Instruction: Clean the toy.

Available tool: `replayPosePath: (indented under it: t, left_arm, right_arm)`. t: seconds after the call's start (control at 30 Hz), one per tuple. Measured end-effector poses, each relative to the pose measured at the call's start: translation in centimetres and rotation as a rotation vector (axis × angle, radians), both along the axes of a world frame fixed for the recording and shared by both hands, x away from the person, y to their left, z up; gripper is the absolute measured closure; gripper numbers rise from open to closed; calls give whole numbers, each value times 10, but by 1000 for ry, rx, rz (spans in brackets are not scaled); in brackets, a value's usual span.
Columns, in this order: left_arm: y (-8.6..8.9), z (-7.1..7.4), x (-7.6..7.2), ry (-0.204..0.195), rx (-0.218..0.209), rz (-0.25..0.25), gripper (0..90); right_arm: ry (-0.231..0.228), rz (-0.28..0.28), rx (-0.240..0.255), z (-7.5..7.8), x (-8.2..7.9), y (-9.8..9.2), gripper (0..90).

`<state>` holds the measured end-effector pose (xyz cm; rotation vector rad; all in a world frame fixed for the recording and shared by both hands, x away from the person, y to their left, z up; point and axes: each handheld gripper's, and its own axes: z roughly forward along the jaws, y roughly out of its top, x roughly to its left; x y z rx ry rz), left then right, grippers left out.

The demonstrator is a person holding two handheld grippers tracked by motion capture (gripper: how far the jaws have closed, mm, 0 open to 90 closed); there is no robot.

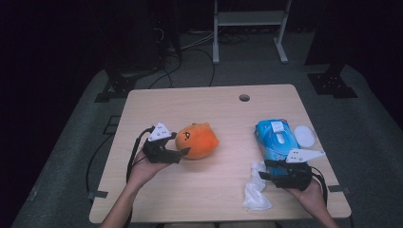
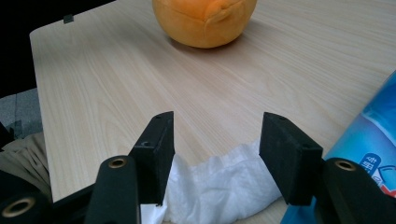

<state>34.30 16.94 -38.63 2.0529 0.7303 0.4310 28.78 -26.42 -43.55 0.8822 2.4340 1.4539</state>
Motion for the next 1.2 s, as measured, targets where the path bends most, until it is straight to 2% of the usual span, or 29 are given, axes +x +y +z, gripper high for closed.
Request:
replayPosePath:
  t: [1.0,1.2]
  left_arm:
    - [29,-21,-27,26,8,43,174]
    - [35,-26,-30,41,7,52,166]
  right_arm:
    - [-8,-10,-5,1,-1,-1,414]
    - [-9,-10,-7,0,-2,0,413]
